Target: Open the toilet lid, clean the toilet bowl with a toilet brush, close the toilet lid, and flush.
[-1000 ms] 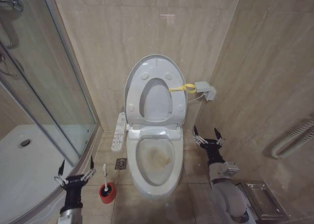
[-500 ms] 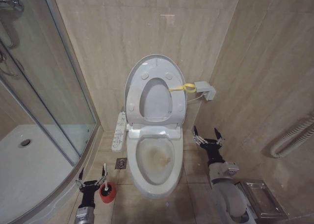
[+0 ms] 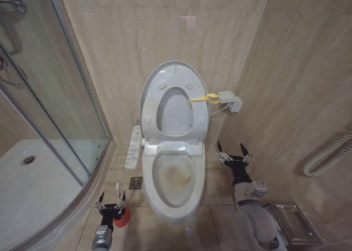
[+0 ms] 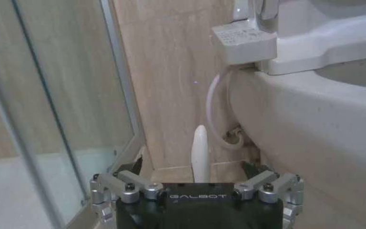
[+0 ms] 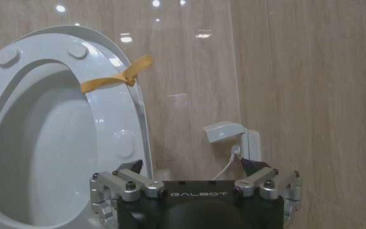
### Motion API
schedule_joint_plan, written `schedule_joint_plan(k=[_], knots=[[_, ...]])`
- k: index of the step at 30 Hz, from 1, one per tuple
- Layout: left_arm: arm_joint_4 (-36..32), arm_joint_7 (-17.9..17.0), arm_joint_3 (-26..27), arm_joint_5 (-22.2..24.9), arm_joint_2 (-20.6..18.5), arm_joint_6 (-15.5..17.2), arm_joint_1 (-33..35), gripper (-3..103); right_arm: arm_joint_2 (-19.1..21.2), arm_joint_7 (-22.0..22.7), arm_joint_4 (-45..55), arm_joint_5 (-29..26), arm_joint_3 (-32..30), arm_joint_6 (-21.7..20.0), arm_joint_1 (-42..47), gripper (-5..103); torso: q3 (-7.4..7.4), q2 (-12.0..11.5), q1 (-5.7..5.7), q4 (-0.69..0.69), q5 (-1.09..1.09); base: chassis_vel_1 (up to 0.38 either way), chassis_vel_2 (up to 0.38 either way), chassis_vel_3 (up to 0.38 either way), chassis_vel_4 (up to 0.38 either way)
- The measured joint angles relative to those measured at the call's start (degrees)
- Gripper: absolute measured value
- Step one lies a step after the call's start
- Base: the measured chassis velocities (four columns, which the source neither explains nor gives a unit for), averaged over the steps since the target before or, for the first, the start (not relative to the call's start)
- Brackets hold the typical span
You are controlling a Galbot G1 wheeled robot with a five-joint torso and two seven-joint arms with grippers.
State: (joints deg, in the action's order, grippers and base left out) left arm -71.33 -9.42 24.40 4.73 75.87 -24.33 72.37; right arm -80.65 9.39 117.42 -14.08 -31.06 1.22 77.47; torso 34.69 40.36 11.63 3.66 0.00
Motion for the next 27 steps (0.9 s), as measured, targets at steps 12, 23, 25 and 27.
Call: schedule_joint_plan(k=[12, 23, 25, 27], knots=[[7.4, 5.0, -0.4, 1.2, -0.2, -2.1, -6.2, 94, 0.0, 0.0, 0.0, 0.0, 0.0, 0.0, 0.0, 100, 0.00, 0.0, 0.00, 0.01, 0.01, 0.000, 0.000, 0.000, 0.000], [10.4, 8.5, 0.5, 1.1, -0.1, -5.8, -7.1, 42, 0.0, 0.0, 0.0, 0.0, 0.0, 0.0, 0.0, 100, 0.00, 0.0, 0.00, 0.00, 0.01, 0.000, 0.000, 0.000, 0.000], [10.5, 8.5, 0.6, 1.1, -0.1, -6.0, -7.2, 42, 0.0, 0.0, 0.0, 0.0, 0.0, 0.0, 0.0, 100, 0.00, 0.0, 0.00, 0.00, 0.00, 0.000, 0.000, 0.000, 0.000], [10.5, 8.6, 0.8, 1.1, -0.1, -6.2, -7.2, 42, 0.0, 0.0, 0.0, 0.0, 0.0, 0.0, 0.0, 100, 0.00, 0.0, 0.00, 0.01, 0.00, 0.000, 0.000, 0.000, 0.000]])
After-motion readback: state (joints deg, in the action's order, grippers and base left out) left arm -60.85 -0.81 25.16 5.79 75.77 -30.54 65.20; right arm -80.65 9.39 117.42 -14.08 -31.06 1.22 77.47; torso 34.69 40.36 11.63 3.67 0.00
